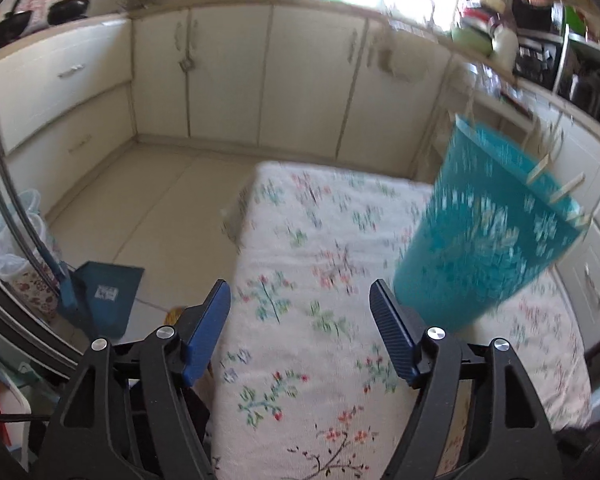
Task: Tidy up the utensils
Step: 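Grip a chopstick with the right gripper, lift it and drop it into the basket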
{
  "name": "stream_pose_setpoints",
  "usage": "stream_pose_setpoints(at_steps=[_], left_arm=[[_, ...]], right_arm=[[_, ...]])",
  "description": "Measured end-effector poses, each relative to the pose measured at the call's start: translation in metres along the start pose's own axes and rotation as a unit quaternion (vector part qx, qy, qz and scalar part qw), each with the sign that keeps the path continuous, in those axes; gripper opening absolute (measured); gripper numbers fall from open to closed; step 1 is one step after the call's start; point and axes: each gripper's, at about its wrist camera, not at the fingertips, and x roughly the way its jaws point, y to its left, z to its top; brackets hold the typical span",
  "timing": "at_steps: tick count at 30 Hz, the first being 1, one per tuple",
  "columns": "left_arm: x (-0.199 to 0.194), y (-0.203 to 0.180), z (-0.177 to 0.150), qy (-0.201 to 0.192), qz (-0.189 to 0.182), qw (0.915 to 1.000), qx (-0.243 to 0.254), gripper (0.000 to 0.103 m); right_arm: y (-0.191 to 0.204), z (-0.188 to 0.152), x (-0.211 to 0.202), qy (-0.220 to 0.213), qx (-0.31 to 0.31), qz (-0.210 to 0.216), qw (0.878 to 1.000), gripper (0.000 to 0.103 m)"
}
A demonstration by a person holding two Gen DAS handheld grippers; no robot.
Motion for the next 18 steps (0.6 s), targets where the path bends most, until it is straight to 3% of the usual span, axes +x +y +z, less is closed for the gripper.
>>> stream_pose_setpoints(at_steps=[5, 10, 14, 18], left_arm=[[0.009, -0.009, -0.008, 0.021, -0.006, 0.9997, 0.013, 0.069], [0.010, -0.015, -0.012, 0.023, -0.002, 0.9995, 0.021, 0.070], [0.011, -0.017, -0.014, 0.024, -0.003, 0.9994, 0.026, 0.071], [0.011, -0.020, -0.014, 0.025, -0.007, 0.9992, 0.029, 0.071]], right_arm=[[-0.001, 0.032, -0.049, -0.061, 0.030, 0.067, 0.995, 0.006], [0.018, 0.089, -0.096, -0.145, 0.033, 0.128, 0.981, 0.006], [0.042, 0.141, -0.112, -0.221, 0.025, 0.139, 0.965, 0.006], [0.060, 0.189, -0.105, -0.296, 0.034, 0.110, 0.948, 0.006]])
